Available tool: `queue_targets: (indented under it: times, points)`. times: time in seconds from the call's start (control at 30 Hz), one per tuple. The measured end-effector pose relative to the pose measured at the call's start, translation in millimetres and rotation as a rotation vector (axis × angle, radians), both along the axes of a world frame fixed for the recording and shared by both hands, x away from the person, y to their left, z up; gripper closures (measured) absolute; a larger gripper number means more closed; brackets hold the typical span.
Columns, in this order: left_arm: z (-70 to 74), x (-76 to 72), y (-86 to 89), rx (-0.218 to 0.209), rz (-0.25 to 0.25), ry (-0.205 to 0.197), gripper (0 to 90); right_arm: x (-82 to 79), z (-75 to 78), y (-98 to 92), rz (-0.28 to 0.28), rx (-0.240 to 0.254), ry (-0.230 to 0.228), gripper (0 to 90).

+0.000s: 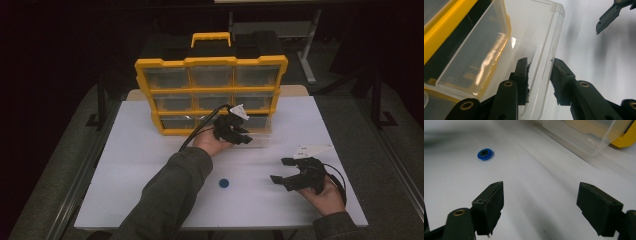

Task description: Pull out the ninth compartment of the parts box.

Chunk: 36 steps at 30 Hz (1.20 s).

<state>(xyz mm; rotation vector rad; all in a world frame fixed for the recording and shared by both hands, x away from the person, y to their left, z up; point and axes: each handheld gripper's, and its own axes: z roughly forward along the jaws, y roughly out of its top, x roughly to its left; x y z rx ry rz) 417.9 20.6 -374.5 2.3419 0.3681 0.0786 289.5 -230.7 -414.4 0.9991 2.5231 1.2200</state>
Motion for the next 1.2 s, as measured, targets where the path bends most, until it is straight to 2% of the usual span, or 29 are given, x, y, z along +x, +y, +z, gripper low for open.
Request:
queue_targets:
  times: [0.67, 1.2]
  points:
    - [-1.1, -7.2, 2.2, -0.030, -0.013, 0.019, 68.6, -0.1, -0.2, 0.2, 0.002, 0.000, 0.000, 20.7]
    - [-3.1, -9.2, 3.4, -0.022, -0.022, 0.023, 68.7, 0.0, -0.6, 0.6, 0.004, -0.001, 0.001, 20.7]
